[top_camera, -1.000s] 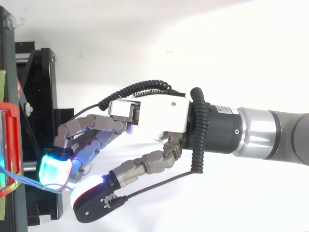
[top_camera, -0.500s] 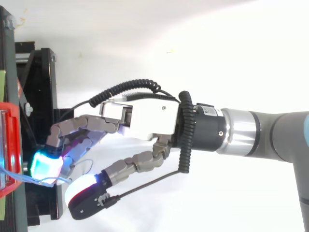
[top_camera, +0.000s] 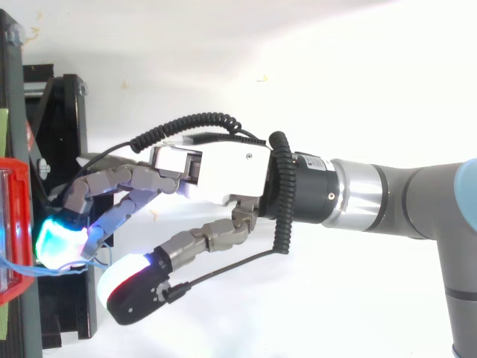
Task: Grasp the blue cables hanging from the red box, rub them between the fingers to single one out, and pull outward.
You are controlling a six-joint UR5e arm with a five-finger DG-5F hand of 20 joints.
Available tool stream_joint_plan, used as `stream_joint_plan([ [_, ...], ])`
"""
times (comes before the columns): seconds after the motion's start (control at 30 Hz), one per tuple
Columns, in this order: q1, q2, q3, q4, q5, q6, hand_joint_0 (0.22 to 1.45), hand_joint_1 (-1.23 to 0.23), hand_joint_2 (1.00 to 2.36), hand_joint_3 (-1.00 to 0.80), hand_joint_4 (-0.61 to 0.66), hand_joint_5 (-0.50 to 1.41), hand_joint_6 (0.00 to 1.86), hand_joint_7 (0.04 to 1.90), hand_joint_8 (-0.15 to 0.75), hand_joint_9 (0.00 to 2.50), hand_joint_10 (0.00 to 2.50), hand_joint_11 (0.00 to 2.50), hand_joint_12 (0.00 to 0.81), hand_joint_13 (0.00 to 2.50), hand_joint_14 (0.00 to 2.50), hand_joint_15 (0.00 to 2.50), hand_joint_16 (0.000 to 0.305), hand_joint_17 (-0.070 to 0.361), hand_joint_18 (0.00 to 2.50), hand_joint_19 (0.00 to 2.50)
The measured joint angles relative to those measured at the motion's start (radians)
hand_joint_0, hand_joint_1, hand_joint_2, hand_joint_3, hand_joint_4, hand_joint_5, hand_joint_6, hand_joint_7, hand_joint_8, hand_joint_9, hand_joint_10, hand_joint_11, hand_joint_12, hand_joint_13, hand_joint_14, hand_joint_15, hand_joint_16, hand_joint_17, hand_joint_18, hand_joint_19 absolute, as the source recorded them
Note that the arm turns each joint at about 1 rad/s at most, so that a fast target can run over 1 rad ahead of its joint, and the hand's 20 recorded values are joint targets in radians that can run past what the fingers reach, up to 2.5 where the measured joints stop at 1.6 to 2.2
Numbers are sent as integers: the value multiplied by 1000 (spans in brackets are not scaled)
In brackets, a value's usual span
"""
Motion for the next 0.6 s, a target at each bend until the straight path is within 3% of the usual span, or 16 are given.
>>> stream_joint_plan([
  [0.17, 0, -1, 1, 16, 5, -16, 451, -546, 1000, -500, 209, -161, 502, 822, 235, 508, 4, 134, 361, 83, 4, 117, 63, 143, 0, 0],
  [0.37, 2, -2, 1, 33, 26, -52, 545, -692, 1005, -438, 238, -136, 503, 911, 224, 611, 6, 189, 331, 225, 4, 114, 54, 122, 0, 0],
  [0.5, 11, -2, 1, 57, 74, -95, 555, -707, 1003, -443, 240, -133, 503, 920, 223, 634, 7, 216, 331, 263, 5, 129, 53, 120, 0, 0],
  [0.6, 23, -2, 1, 91, 134, -147, 556, -711, 1004, -439, 240, -131, 503, 918, 226, 651, 7, 230, 330, 300, 6, 152, 53, 119, 0, 0],
])
